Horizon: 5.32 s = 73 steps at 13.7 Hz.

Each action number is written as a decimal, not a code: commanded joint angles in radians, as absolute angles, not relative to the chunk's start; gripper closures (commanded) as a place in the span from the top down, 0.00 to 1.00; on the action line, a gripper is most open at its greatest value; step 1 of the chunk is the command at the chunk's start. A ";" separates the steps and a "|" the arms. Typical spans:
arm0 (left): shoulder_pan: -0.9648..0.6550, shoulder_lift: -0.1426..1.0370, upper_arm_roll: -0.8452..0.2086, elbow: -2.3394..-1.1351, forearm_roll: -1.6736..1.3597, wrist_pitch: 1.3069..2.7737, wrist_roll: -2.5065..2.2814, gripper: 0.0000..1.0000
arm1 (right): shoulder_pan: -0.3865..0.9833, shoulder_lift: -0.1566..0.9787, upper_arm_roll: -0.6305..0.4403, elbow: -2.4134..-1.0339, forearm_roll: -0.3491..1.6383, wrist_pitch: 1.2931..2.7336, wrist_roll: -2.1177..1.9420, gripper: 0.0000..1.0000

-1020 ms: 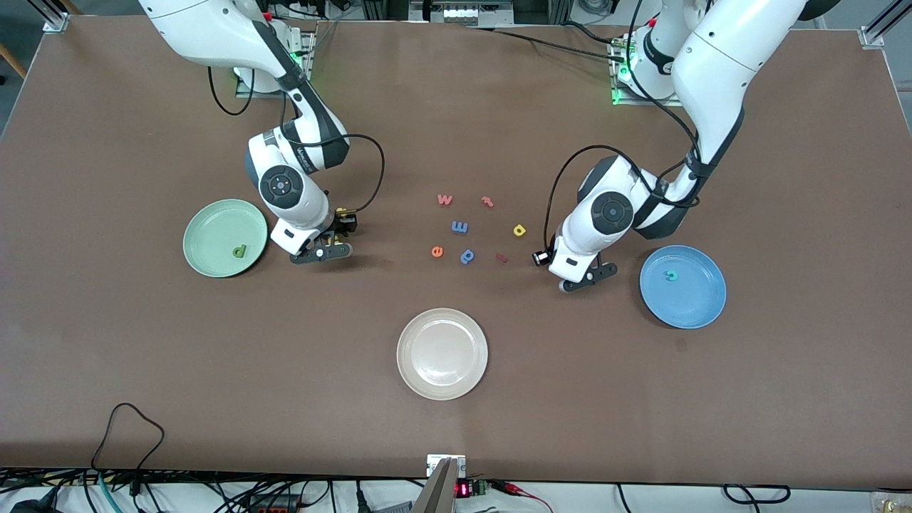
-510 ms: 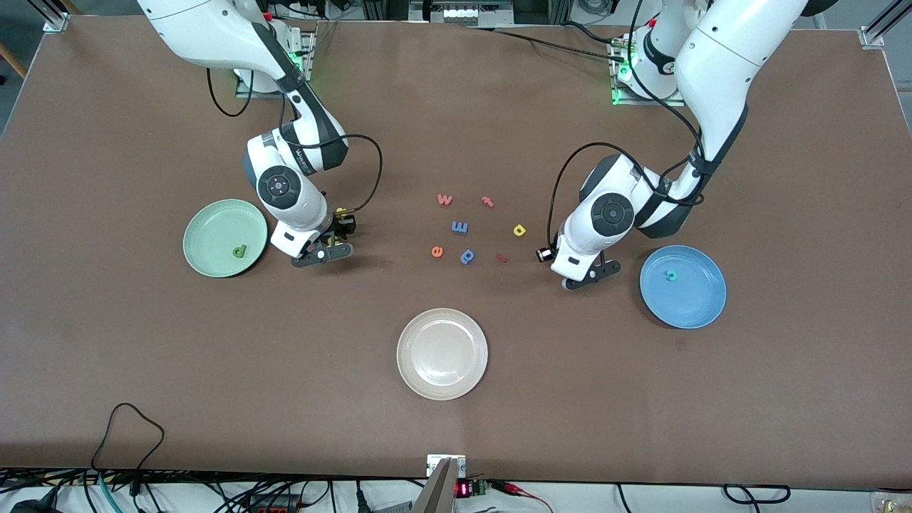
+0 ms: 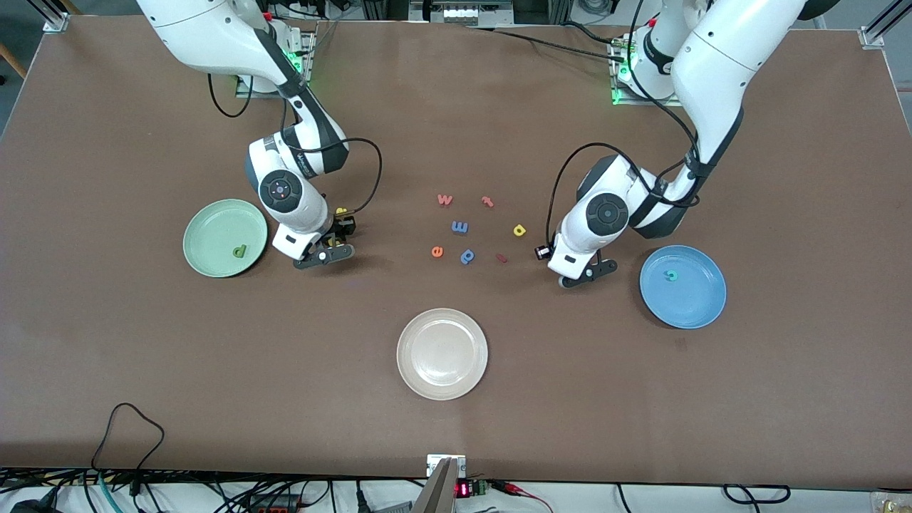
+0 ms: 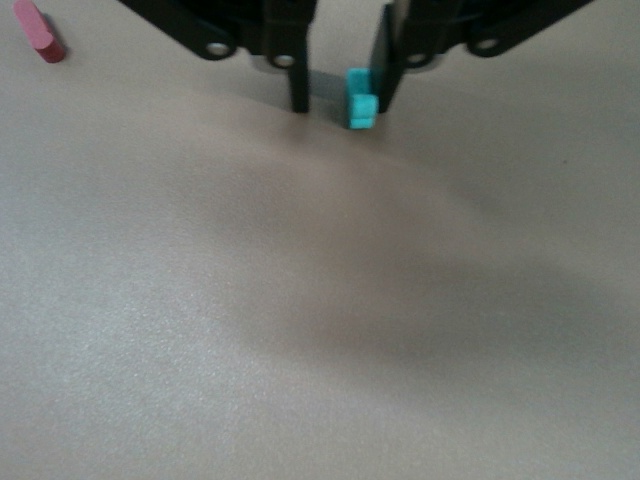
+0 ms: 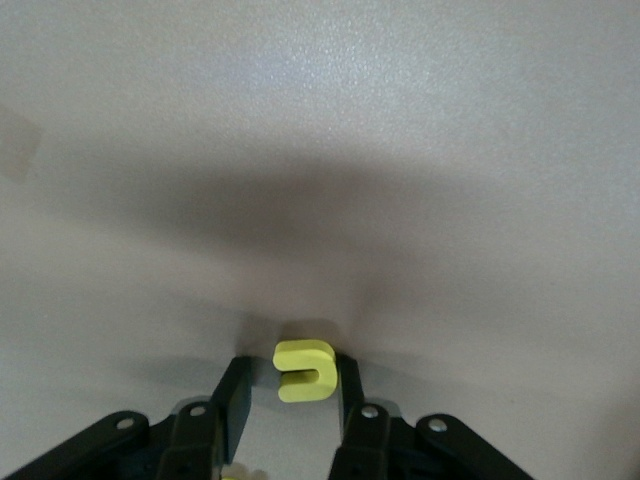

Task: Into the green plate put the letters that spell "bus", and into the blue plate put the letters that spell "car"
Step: 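Grasp yellow n with the right gripper while the left gripper grasps cyan r, then lift n with the right gripper while the left gripper drops r on blue, then drop n on green with the right gripper while the left gripper reaches a, then grasp yellow 2 with the right gripper while the left gripper grasps yellow a, then drop a on blue with the left gripper while the right gripper lifts 2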

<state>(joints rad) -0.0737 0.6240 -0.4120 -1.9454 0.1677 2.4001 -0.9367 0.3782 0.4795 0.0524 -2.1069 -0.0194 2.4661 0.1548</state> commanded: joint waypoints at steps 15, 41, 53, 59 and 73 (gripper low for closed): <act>0.135 0.598 -0.393 -1.749 0.474 1.982 -0.536 0.01 | 0.380 0.503 0.045 -2.092 -0.025 2.482 0.143 0.13; -0.009 0.658 -0.630 -1.977 0.336 2.453 -1.118 0.59 | 0.079 0.293 -0.055 -2.158 -0.020 2.261 -0.068 1.00; -0.043 0.683 -0.600 -1.988 0.356 2.456 -1.140 0.33 | 0.241 0.290 0.179 -2.269 -0.017 2.411 0.393 0.58; -0.043 0.664 -0.598 -1.976 0.357 2.416 -1.132 0.21 | 0.304 0.356 0.179 -2.281 -0.017 2.460 0.445 0.58; 0.260 0.635 -0.586 -1.586 0.466 1.727 -0.412 0.20 | 0.308 0.387 0.179 -2.279 -0.015 2.479 0.543 0.57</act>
<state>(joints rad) 0.1861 0.6326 -0.5737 -1.5976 0.4508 1.7282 -0.5470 0.3042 0.3855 0.1794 -2.2748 -0.0200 2.4686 0.5032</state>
